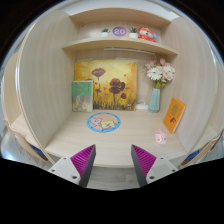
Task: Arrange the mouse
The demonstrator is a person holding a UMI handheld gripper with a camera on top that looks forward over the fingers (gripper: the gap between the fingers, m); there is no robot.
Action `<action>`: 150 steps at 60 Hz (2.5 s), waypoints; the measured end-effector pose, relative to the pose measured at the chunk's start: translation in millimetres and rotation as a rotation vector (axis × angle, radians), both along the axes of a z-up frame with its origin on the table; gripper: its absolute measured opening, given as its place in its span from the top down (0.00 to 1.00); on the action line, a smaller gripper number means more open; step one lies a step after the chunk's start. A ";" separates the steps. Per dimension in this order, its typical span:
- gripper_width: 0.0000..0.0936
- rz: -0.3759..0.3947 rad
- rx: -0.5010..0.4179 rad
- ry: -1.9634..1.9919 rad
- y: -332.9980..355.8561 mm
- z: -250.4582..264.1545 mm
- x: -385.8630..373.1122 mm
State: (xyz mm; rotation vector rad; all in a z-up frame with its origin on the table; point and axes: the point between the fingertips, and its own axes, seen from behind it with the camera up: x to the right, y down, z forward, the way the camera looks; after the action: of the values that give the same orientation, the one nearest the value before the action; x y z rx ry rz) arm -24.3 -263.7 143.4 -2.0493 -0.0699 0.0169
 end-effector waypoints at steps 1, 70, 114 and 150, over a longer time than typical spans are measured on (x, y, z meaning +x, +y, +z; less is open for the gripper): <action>0.25 -0.002 -0.007 0.000 -1.4 -2.5 1.1; 0.26 -0.173 -0.192 0.022 205.8 -152.5 253.6; 0.59 -0.211 0.064 -0.028 317.1 126.9 136.6; 0.60 -0.017 -0.298 -0.034 354.2 -128.5 -69.2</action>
State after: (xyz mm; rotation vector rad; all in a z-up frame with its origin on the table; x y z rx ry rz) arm -93.5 90.5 14.9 -2.3480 -0.0742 -0.0196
